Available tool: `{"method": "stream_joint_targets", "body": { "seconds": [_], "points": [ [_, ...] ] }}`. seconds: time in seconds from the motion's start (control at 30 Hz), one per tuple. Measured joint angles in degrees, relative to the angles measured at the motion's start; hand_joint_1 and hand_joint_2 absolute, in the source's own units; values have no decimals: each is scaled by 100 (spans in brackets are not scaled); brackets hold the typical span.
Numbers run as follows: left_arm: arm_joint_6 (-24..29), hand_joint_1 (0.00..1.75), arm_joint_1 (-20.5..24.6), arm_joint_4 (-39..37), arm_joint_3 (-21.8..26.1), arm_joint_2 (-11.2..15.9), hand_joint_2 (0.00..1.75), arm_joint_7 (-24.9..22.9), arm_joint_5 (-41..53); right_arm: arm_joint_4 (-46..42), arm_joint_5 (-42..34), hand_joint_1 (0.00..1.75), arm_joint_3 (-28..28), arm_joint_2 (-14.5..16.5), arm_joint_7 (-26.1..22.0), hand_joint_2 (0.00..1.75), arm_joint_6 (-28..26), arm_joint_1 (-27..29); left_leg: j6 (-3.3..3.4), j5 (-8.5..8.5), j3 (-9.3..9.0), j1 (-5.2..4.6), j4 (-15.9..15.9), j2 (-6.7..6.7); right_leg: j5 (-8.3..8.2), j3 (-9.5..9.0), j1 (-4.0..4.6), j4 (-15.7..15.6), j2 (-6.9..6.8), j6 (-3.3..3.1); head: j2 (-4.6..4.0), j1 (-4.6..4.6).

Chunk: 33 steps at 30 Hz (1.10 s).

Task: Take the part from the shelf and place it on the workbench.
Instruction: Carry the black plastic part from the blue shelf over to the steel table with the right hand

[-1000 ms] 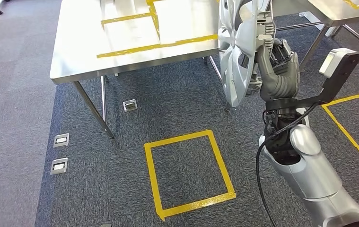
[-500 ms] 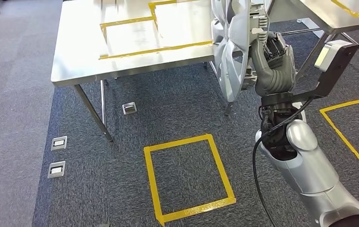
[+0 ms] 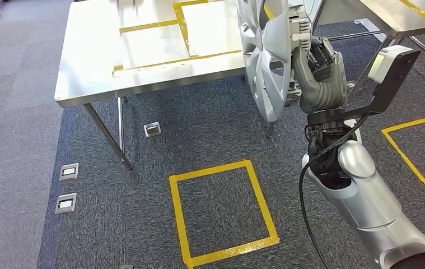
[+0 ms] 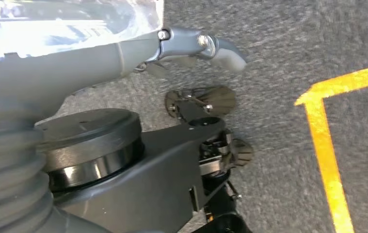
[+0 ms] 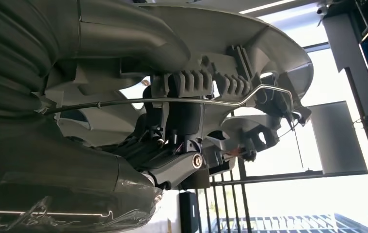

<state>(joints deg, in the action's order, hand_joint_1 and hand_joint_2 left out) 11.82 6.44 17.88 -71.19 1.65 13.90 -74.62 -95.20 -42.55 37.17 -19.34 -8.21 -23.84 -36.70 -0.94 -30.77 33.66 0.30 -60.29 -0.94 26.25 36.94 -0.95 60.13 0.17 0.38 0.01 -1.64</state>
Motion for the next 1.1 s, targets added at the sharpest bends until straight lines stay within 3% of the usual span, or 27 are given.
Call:
{"method": "stream_joint_targets", "body": {
  "seconds": [0.07,0.13,0.17,0.2,0.27,0.33,0.43,0.5,0.57,0.63,0.67,0.7,0.77,0.83,0.87,1.0,1.03,1.1],
  "points": [
    [0,0,4,0,0,-1,175,0,0,9,-1,175,11,11,6,175,7,-10,-45,-249,221,7,-484,13,21,-59,-18,-29,-15,-55,1,22],
    [1,0,-2,0,-1,-1,175,0,0,29,-1,175,31,25,10,175,8,-16,-66,-480,582,15,-1186,16,55,-108,-17,-32,-16,-85,0,34],
    [1,0,-6,0,-2,-1,175,0,0,41,-1,175,44,28,14,175,8,-16,-69,-470,708,16,-1381,16,75,-136,-15,-32,-11,-87,0,36],
    [1,0,-8,0,-3,-1,175,0,0,50,-1,175,54,31,18,175,9,-16,-64,-351,753,16,-1388,16,97,-170,-13,-31,-3,-85,-1,35],
    [0,0,-9,0,-4,-1,175,0,0,56,-1,175,66,40,28,175,14,-25,-21,128,584,11,-843,16,154,-255,-10,-33,13,-67,-1,38],
    [0,0,-5,0,-6,2,175,0,0,64,-1,175,82,57,41,175,29,-63,43,442,356,-17,-271,14,194,-313,-1,-39,30,-25,-1,40],
    [0,0,4,1,-9,0,175,-7,0,93,-1,175,117,69,60,175,46,-131,132,425,242,-56,-34,14,192,-308,-6,-68,40,80,0,56],
    [-3,0,11,5,-8,-1,175,-14,0,101,0,175,120,70,68,175,52,-155,171,386,174,-24,108,16,244,-271,-5,-19,22,139,0,50],
    [-5,0,17,10,-8,-1,175,-16,-1,108,0,175,130,71,79,175,60,-181,195,367,123,14,210,15,451,-58,-6,390,13,175,1,31],
    [-7,0,15,12,-9,-7,175,-17,-1,127,-1,175,156,72,89,175,64,-187,215,348,114,16,207,12,692,334,-8,1084,13,199,0,15],
    [-8,0,13,13,-10,-10,175,-17,-1,137,-1,175,169,72,93,175,65,-182,218,332,106,16,197,12,711,494,-8,1319,12,207,-1,14],
    [-8,0,12,13,-10,-14,175,-17,-1,145,-1,175,181,73,97,175,66,-178,216,311,95,16,185,10,628,574,-8,1376,12,209,-1,13],
    [-10,0,12,14,-11,-21,175,-17,-2,150,-1,175,193,75,103,175,67,-183,193,247,50,18,148,3,195,435,-8,895,8,196,-1,12],
    [-15,0,13,16,-11,-28,175,-17,-2,154,-1,175,199,78,107,175,69,-200,144,174,16,6,104,-3,-91,168,5,281,4,163,0,15],
    [-17,0,13,17,-12,-31,175,-17,-2,157,-1,175,203,80,106,175,74,-210,115,151,12,-2,89,-4,-113,86,15,111,4,136,0,22],
    [-17,0,15,20,-15,-38,175,-19,-2,179,-1,175,211,93,102,175,89,-232,5,76,2,-9,73,10,-27,2,10,-12,11,12,0,33],
    [-16,0,16,20,-15,-36,175,-19,-2,187,-1,175,212,99,103,175,90,-234,-27,-5,49,-7,-47,13,-22,-26,-6,-34,4,-18,1,47],
    [-14,0,11,20,-15,-34,175,-19,-2,208,-1,175,220,114,103,175,92,-237,-81,-268,316,6,-621,18,1,-83,-20,-58,-7,-65,0,70]
  ]
}}
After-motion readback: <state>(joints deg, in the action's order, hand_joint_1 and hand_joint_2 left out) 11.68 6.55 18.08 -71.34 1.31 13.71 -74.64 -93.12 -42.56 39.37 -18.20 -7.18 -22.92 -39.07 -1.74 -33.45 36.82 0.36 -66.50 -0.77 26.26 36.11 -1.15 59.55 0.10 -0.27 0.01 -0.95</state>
